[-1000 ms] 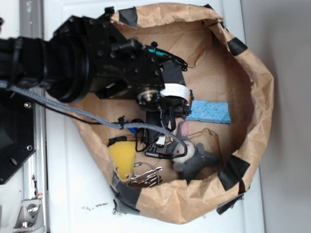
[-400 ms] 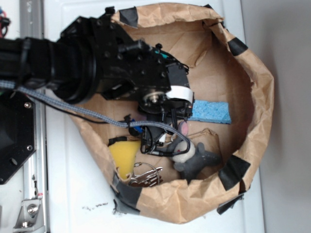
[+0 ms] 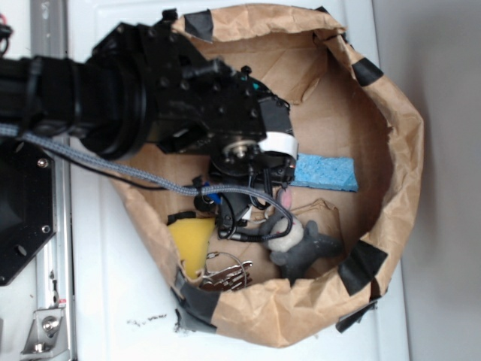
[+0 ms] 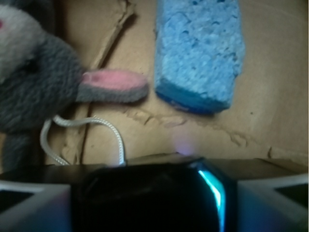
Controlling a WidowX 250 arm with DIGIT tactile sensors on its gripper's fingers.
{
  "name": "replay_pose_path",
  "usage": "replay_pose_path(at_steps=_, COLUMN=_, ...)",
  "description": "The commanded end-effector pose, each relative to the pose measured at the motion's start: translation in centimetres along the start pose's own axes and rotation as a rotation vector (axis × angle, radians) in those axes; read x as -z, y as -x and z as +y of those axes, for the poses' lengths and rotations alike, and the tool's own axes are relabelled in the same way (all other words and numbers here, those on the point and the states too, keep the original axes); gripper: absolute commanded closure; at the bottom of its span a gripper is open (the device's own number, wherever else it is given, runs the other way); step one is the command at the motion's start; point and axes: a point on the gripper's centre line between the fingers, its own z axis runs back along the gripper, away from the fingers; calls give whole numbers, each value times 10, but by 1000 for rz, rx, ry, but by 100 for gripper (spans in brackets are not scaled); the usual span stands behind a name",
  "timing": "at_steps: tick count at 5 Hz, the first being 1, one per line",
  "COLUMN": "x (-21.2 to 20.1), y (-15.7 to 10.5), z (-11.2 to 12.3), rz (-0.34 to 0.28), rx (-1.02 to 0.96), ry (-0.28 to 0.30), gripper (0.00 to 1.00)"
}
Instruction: Grab the black box.
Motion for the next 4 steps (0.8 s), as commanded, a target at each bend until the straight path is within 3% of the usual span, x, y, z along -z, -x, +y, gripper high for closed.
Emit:
replay_pose_path(at_steps=1, x=-57, y=-20, z=10, rz=-107, rx=-50, ry=-39, gripper=100)
replay_pose_path(at_steps=2, x=-106, y=-17, z=0, rz=-234, rx=-112, ry=71, gripper=100)
replay_pose_path(at_steps=3, x=-156, y=-18, z=-5, rz=-300, rx=-245, ry=77, gripper=100)
replay_pose_path(at_steps=4, x=-152, y=-22, z=0, rz=-224, rx=-264, ry=-2, gripper=100)
